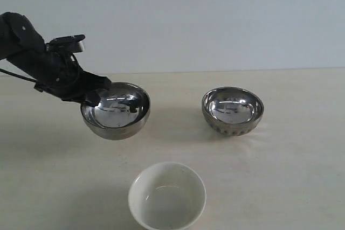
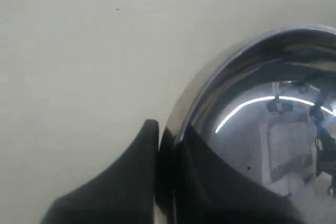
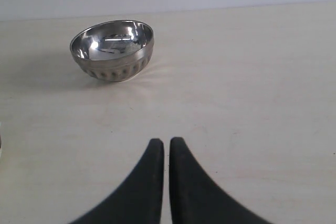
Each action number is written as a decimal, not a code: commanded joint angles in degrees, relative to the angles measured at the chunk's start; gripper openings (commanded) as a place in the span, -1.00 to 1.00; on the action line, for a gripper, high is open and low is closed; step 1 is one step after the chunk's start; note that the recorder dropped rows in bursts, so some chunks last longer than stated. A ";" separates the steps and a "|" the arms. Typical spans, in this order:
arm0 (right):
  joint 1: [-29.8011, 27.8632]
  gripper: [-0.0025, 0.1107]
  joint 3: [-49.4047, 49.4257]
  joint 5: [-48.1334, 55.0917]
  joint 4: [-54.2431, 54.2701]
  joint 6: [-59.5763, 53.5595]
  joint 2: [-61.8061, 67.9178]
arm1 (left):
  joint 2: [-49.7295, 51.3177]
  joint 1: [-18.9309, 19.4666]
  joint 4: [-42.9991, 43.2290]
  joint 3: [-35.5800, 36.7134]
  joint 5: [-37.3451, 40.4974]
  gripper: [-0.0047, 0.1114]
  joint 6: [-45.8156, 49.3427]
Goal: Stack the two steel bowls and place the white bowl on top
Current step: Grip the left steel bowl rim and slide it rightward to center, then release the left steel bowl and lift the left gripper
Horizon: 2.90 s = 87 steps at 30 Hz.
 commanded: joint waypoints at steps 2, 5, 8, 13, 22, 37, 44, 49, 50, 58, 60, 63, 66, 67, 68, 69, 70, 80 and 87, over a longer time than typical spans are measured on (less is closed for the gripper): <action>-0.38 -0.96 -0.03 -0.70 -0.35 -0.16 0.14 | -0.62 -4.97 -1.12 -0.35 -4.07 -0.85 0.33; -0.38 -0.96 -0.03 -0.70 -0.35 -0.16 0.14 | -0.38 -7.12 -1.46 -0.35 -5.10 -0.85 0.33; -0.38 -0.96 -0.03 -0.70 -0.35 -0.16 0.14 | 0.51 -8.04 -3.25 -0.35 -5.63 -0.85 0.59; -0.38 -0.96 -0.03 -0.70 -0.35 -0.16 0.14 | 3.41 -8.85 -3.79 -0.35 -5.19 -0.85 0.60; -0.38 -0.96 -0.03 -0.70 -0.35 -0.16 0.14 | 3.72 -11.04 -4.07 -0.35 -7.12 -0.85 1.60; -0.38 -0.96 -0.03 -0.70 -0.35 -0.16 0.14 | 8.42 -11.04 -5.59 -0.35 -10.15 -0.85 1.60; -0.38 -0.96 -0.03 -0.70 -0.35 -0.16 0.14 | 8.31 -11.04 -5.59 -2.99 -6.00 -0.85 1.60; -0.38 -0.96 -0.03 -0.70 -0.35 -0.16 0.14 | 8.31 -11.04 -5.59 -3.10 -5.46 -0.50 1.72; -0.38 -0.96 -0.03 -0.70 -0.35 -0.16 0.14 | 8.31 -11.04 -5.45 -3.10 -5.16 -0.40 1.99; -0.38 -0.96 -0.03 -0.70 -0.35 -0.16 0.14 | 7.69 -11.04 -5.45 -3.10 -4.30 0.15 2.30; -0.38 -0.96 -0.03 -0.70 -0.35 -0.16 0.14 | 7.17 -11.04 -5.45 -3.10 -4.30 0.15 2.30; -0.38 -0.96 -0.03 -0.70 -0.35 -0.16 0.14 | 5.80 -11.04 -4.95 -3.10 -4.30 0.15 2.30; -0.38 -0.96 -0.03 -0.70 -0.35 -0.16 0.14 | 4.05 -10.94 -4.49 -3.10 -4.30 0.15 2.30; -0.38 -0.96 -0.03 -0.70 -0.35 -0.16 0.14 | 3.31 -10.94 -4.49 -3.10 -4.30 0.15 2.30; -0.38 -0.96 -0.03 -0.70 -0.35 -0.16 0.14 | 2.60 -10.94 -4.49 -3.10 -4.30 0.15 2.30; -0.38 -0.96 -0.03 -0.70 -0.35 -0.16 0.14 | 1.97 -10.94 -4.49 -3.10 -4.30 0.15 2.30; -0.38 -0.96 -0.03 -0.70 -0.35 -0.16 0.14 | 1.38 -10.94 -4.60 -3.10 -4.16 0.15 2.30; -0.38 -0.96 -0.03 -0.61 -0.35 -0.16 0.14 | -0.75 -11.04 -5.38 -3.87 -1.82 0.15 4.18; -0.38 -0.96 -0.03 -0.61 -0.35 -0.16 0.14 | -0.75 -11.15 -5.38 -4.30 1.27 0.15 7.59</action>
